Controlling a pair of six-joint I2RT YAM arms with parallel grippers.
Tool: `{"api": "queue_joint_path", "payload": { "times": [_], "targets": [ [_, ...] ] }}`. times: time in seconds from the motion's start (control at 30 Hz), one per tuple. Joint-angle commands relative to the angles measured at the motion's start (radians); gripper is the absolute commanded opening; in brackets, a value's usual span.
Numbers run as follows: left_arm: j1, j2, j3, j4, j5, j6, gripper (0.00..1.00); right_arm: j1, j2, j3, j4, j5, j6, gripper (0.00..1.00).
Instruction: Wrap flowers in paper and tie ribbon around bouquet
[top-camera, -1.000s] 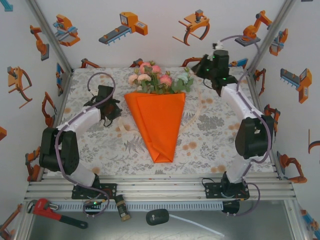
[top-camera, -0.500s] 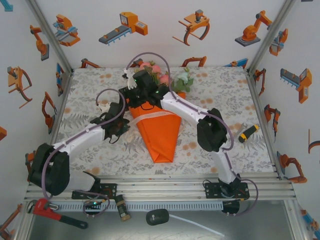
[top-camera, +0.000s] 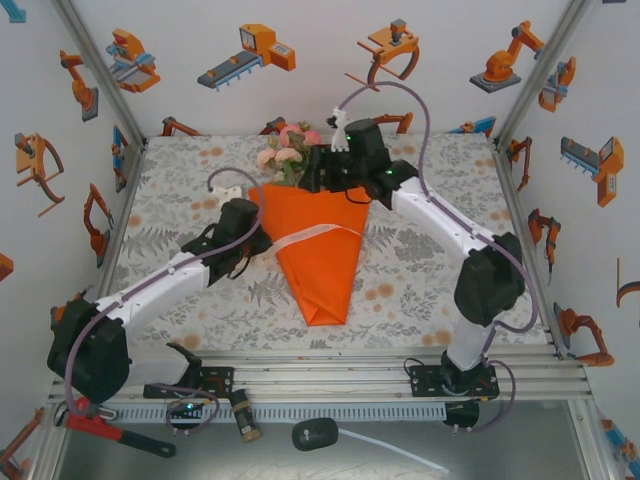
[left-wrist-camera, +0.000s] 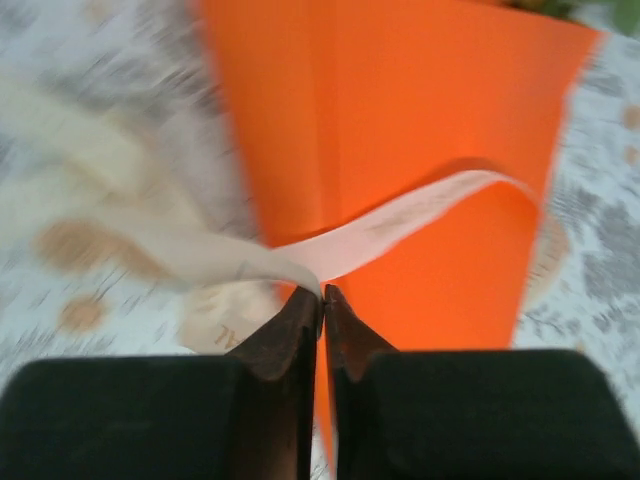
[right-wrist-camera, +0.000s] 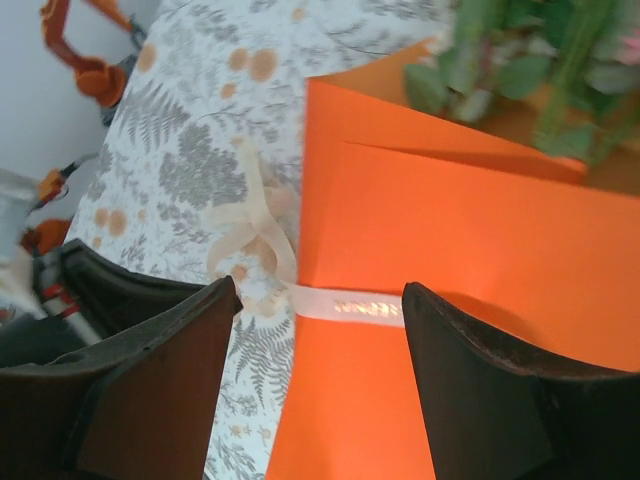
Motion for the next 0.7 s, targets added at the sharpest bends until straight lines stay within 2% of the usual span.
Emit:
{"api": "queue_joint_path", "payload": {
  "times": [0.0, 0.07, 0.13, 0.27, 0.33, 0.47, 0.6, 0.67],
  "targets": [
    [-0.066, 0.125, 0.145, 0.204, 0.178, 0.297, 0.25, -0.026, -0.073, -0.135, 0.085, 0.128, 0.104, 0.63],
    [-0.108, 0.224, 0.228, 0.188, 0.181, 0.365, 0.46, -0.040, -0.102, -0.193, 0.079, 0.183, 0.121, 0.63],
    [-0.118, 0.260, 0.258, 0.196, 0.197, 0.374, 0.62, -0.060, -0.115, -0.225, 0.065, 0.198, 0.139, 0.63],
    [-0.108, 0.178, 0.214, 0.257, 0.203, 0.353, 0.72, -0.090, -0.135, -0.276, 0.100, 0.158, 0.104, 0.63],
    [-0.077, 0.107, 0.212, 0.178, 0.155, 0.302, 0.75, -0.089, -0.134, -0.287, 0.151, 0.085, 0.024, 0.62],
    [0.094, -0.045, 0.220, -0.151, -0.008, 0.004, 0.75, -0.032, -0.065, -0.212, 0.117, -0.023, -0.203, 0.59],
    [0.324, -0.217, 0.106, -0.356, -0.004, -0.205, 0.76, 0.086, 0.056, -0.053, -0.022, -0.022, -0.513, 0.58],
    [0.420, -0.277, 0.061, -0.446, 0.023, -0.267, 0.76, 0.146, 0.138, 0.051, -0.096, -0.066, -0.628, 0.58]
  ]
}}
